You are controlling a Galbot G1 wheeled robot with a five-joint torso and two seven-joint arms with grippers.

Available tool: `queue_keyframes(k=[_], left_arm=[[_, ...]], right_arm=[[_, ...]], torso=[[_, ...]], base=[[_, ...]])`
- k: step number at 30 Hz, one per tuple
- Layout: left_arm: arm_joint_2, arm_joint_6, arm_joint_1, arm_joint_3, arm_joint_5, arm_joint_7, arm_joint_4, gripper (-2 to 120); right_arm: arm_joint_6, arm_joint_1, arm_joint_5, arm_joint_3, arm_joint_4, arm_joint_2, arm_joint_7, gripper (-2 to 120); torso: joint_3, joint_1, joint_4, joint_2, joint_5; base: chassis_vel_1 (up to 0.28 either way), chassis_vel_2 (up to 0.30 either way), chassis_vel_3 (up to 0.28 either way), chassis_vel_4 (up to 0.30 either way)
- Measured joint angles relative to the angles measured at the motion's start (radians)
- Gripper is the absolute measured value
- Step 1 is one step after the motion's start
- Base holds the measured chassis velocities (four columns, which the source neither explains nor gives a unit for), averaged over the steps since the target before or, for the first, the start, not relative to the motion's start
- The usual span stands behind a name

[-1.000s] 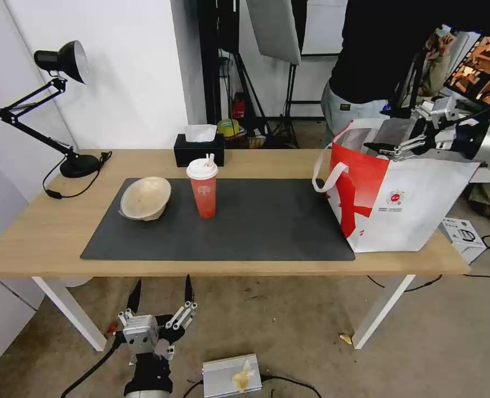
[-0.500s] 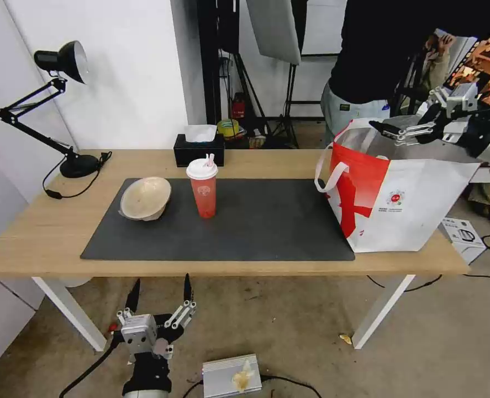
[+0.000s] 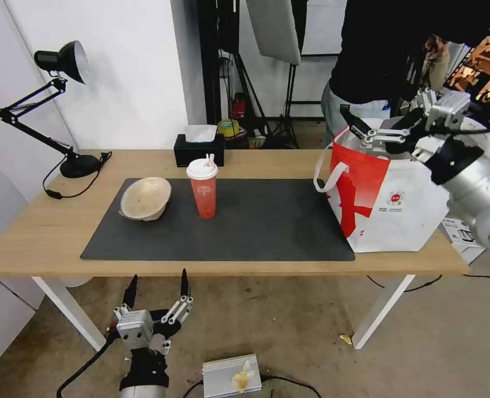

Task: Pick up the trash from the table and place it into the takeout bag.

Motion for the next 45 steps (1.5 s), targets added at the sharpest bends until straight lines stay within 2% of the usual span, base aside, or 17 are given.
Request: queue_keyframes(k=[2, 3, 6, 8, 15, 18, 21, 22, 25, 29, 36, 39, 45], left_arm=[[-0.001, 0.0, -0.003, 0.0, 0.0, 0.0, 0.0, 100], [-0.001, 0.0, -0.003, 0.0, 0.0, 0.0, 0.0, 100], [-0.003, 0.0, -0.007, 0.0, -0.001, 0.001, 0.002, 100], [-0.004, 0.0, -0.008, 0.0, -0.001, 0.001, 0.003, 100], [-0.009, -0.003, -0.016, -0.004, -0.001, 0.001, 0.014, 100], [-0.008, -0.004, -0.013, -0.004, 0.0, 0.002, 0.011, 100], [-0.008, -0.006, -0.013, -0.007, 0.0, 0.002, 0.007, 100], [-0.008, -0.006, -0.013, -0.007, 0.0, 0.002, 0.007, 100], [-0.009, -0.007, -0.015, -0.006, 0.0, 0.002, 0.007, 100], [-0.009, -0.007, -0.022, -0.007, 0.0, 0.002, 0.015, 100], [-0.002, -0.007, -0.03, -0.003, 0.0, 0.004, 0.021, 100], [0.005, -0.007, -0.027, -0.008, 0.0, 0.004, 0.021, 100], [0.007, -0.008, -0.033, -0.012, -0.011, 0.004, 0.021, 100]], right_arm=[[0.014, -0.064, -0.046, 0.012, 0.051, 0.033, 0.073, 100], [0.014, -0.064, -0.046, 0.012, 0.051, 0.033, 0.073, 100], [0.041, -0.185, -0.116, 0.027, 0.117, 0.086, 0.123, 100], [0.046, -0.2, -0.13, 0.026, 0.126, 0.097, 0.129, 100], [0.083, -0.304, -0.315, -0.062, 0.176, 0.234, 0.206, 100], [0.097, -0.355, -0.369, -0.07, 0.189, 0.269, 0.227, 100], [0.124, -0.46, -0.487, -0.083, 0.214, 0.328, 0.291, 100], [0.124, -0.46, -0.487, -0.083, 0.214, 0.328, 0.291, 100], [0.141, -0.568, -0.617, -0.095, 0.24, 0.4, 0.374, 100], [0.161, -0.642, -0.698, -0.109, 0.246, 0.454, 0.425, 100], [0.179, -0.707, -0.759, -0.119, 0.234, 0.486, 0.492, 100], [0.16, -0.754, -0.799, -0.124, 0.23, 0.501, 0.537, 100], [0.143, -0.769, -0.828, -0.171, 0.197, 0.516, 0.556, 100]], torso=[[0.0, 0.0, 0.0, 0.0, 0.0], [0.0, 0.0, 0.0, 0.0, 0.0], [0.0, 0.0, -0.0003, 0.0, 0.0001], [0.0, 0.0, -0.0003, 0.0, 0.0001], [0.0, 0.0, 0.0, 0.0, 0.0001], [0.0, 0.0, 0.0002, 0.0, 0.0002], [0.0, 0.0, 0.0001, 0.0, 0.0001], [0.0, 0.0, 0.0001, 0.0, 0.0001], [0.0, 0.0, 0.0, 0.0, 0.0001], [0.0, 0.0, -0.0003, 0.0, 0.0001], [0.0, 0.0, 0.0, 0.0, 0.0002], [0.0, 0.0, 0.0, 0.0, 0.0001], [0.0, 0.0, 0.0, 0.0, 0.0003]], base=[[0.0, 0.0, 0.0, 0.0], [0.0, 0.0, 0.0, 0.0], [0.0, 0.0, 0.0, 0.0], [0.0, 0.0, 0.0, 0.0], [0.0, 0.0, 0.0, 0.0], [0.0, 0.0, 0.0, 0.0], [0.0, 0.0, 0.0, 0.0], [0.0, 0.0, 0.0, 0.0], [0.0, 0.0, 0.0, 0.0], [0.0, 0.0, 0.0, 0.0], [0.0, 0.0, 0.0, 0.0], [0.0, 0.0, 0.0, 0.0], [0.0, 0.0, 0.0, 0.0]])
